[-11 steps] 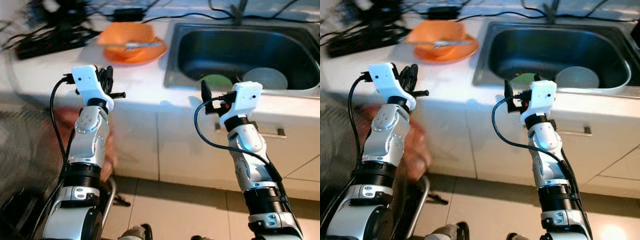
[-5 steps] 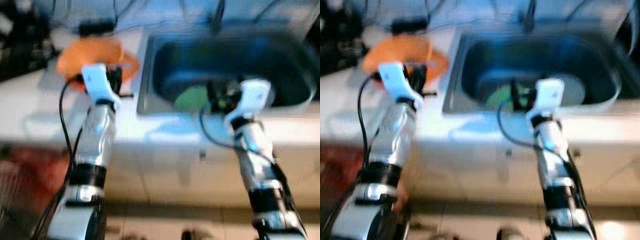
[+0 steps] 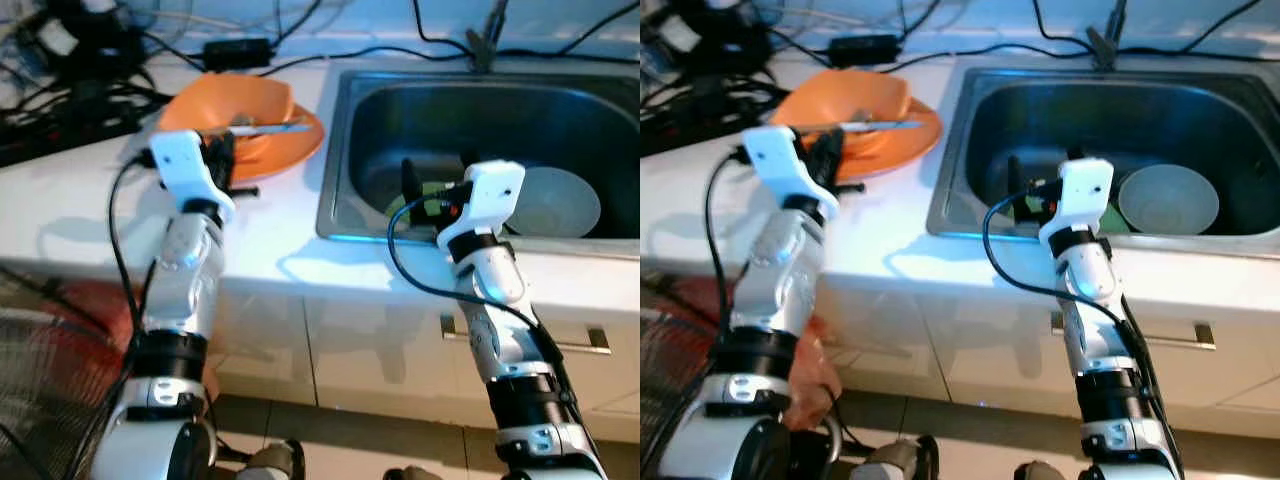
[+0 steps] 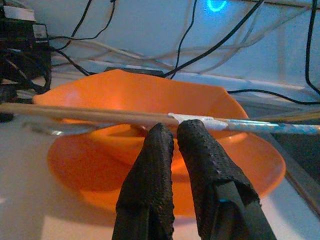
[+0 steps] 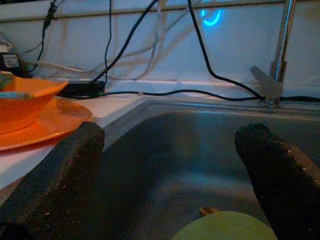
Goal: Kitchen organization
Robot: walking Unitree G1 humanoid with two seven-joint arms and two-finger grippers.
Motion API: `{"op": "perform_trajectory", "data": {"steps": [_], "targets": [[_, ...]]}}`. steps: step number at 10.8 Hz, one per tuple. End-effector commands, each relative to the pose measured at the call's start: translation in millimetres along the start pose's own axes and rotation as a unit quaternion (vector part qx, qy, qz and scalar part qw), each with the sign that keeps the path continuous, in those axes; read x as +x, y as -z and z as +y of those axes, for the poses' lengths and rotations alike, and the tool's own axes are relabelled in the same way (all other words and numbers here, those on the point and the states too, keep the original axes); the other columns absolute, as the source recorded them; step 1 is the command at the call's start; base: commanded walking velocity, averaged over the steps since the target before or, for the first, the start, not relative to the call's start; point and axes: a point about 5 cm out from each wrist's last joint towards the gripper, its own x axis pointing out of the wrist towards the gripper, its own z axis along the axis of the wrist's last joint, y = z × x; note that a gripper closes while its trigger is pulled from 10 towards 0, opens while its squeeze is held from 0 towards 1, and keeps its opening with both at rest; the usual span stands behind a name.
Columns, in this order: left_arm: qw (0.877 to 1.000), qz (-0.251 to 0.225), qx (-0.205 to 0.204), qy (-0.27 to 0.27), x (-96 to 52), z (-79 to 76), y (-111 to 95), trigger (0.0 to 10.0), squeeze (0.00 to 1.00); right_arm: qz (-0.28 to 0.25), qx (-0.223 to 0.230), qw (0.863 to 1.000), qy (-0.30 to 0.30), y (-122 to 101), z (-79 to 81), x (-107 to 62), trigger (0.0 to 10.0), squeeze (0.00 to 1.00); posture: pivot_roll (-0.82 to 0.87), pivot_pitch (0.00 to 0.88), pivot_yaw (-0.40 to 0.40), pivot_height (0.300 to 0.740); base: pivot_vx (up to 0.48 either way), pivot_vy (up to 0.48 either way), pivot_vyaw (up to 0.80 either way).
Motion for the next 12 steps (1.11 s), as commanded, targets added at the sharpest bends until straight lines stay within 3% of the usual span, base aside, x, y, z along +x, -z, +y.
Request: {"op": "perform_trajectory", "data": {"steps": [1, 3, 6, 7, 12], "targets": [[1.0, -0.01, 0.003, 0.003, -0.6, 0.4, -5.8, 10.0, 0.0, 0.003, 0.0, 1.0, 0.001, 0.4, -0.4, -0.5, 10.0, 0.0, 0.05, 0.136, 0.063, 0.74, 0.0, 0.0, 0.0], [1.0, -0.019, 0.001, 0.022, -1.2, -3.9, -9.2, 10.0, 0.0, 0.003, 0.0, 1.0, 0.002, 0.4, -0.4, -0.2, 10.0, 0.0, 0.05, 0.137, 0.064, 0.74, 0.0, 0.0, 0.0], [0.993, 0.035, 0.015, 0.114, -17.3, -29.7, 8.7, 10.0, 0.02, 0.003, 0.001, 1.0, 0.002, 0.7, -0.1, -0.3, 10.0, 0.0, 0.05, 0.14, 0.064, 0.74, 0.0, 0.0, 0.0], [0.991, 0.047, 0.004, 0.126, -22.3, -34.2, 13.0, 10.0, 1.0, 0.004, 0.001, 1.0, 0.001, 0.9, 0.2, -0.4, 10.0, 0.0, 0.05, 0.14, 0.064, 0.74, 0.0, 0.0, 0.0], [0.993, 0.059, -0.038, 0.095, -25.2, -35.1, 7.1, 10.0, 1.0, 0.005, 0.003, 1.0, 0.0, 2.1, 1.2, -0.2, 10.0, 0.0, 0.06, 0.137, 0.063, 0.74, 0.0, 0.0, 0.0]]}}
